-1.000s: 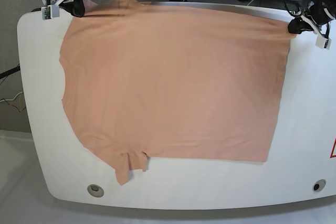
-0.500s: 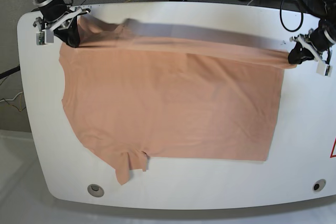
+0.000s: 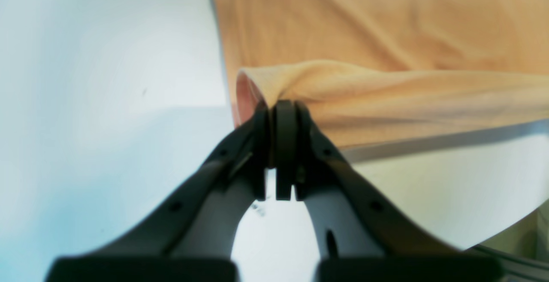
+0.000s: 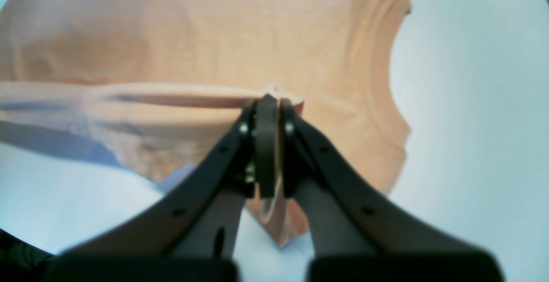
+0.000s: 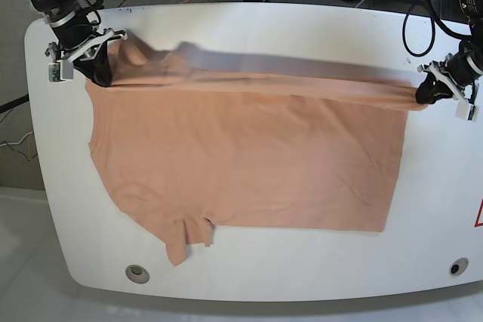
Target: Fold the T-shirt properly
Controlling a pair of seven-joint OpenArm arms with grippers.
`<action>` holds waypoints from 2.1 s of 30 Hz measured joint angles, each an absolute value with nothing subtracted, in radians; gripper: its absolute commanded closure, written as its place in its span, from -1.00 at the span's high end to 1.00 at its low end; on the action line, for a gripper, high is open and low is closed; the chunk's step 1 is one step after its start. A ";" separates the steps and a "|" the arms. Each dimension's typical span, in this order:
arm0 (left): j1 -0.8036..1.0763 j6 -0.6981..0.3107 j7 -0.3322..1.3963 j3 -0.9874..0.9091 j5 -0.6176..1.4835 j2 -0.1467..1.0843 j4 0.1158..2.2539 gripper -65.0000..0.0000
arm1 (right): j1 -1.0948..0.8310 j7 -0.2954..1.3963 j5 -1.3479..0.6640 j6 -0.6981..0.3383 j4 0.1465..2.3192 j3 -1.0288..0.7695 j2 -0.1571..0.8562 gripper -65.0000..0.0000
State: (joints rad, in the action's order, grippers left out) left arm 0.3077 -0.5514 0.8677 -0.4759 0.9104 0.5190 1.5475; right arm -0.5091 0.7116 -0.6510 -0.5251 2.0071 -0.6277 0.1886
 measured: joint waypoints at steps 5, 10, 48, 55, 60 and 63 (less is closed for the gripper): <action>0.307 -0.563 0.867 -0.476 0.918 0.517 1.560 -1.00 | -0.487 0.707 -0.598 -0.524 2.009 -0.603 0.180 -1.00; 0.299 -0.562 0.865 -0.476 0.918 0.518 1.564 -1.00 | -0.464 0.704 -0.562 -0.525 2.010 -0.580 0.171 -1.00; 0.124 -0.503 0.810 -0.427 0.739 0.505 1.439 -1.00 | -0.212 0.711 -0.493 -0.525 1.710 -0.555 0.204 -1.00; 0.096 -0.483 0.796 -0.423 0.719 0.507 1.439 -1.00 | -0.187 0.710 -0.472 -0.525 1.706 -0.546 0.200 -1.00; 0.090 -0.496 0.804 -0.413 0.703 0.507 1.437 -1.00 | -0.197 0.712 -0.466 -0.532 1.716 -0.545 0.197 -1.00; 0.088 -0.498 0.811 -0.411 0.700 0.508 1.436 -1.00 | -0.199 0.712 -0.451 -0.532 1.718 -0.545 0.196 -1.00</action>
State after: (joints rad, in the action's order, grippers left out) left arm 0.0879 -0.4984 0.8108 -0.4110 0.7002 0.5076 1.4364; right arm -0.1986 0.7116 -0.4511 -0.5323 1.7176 -0.5453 0.1959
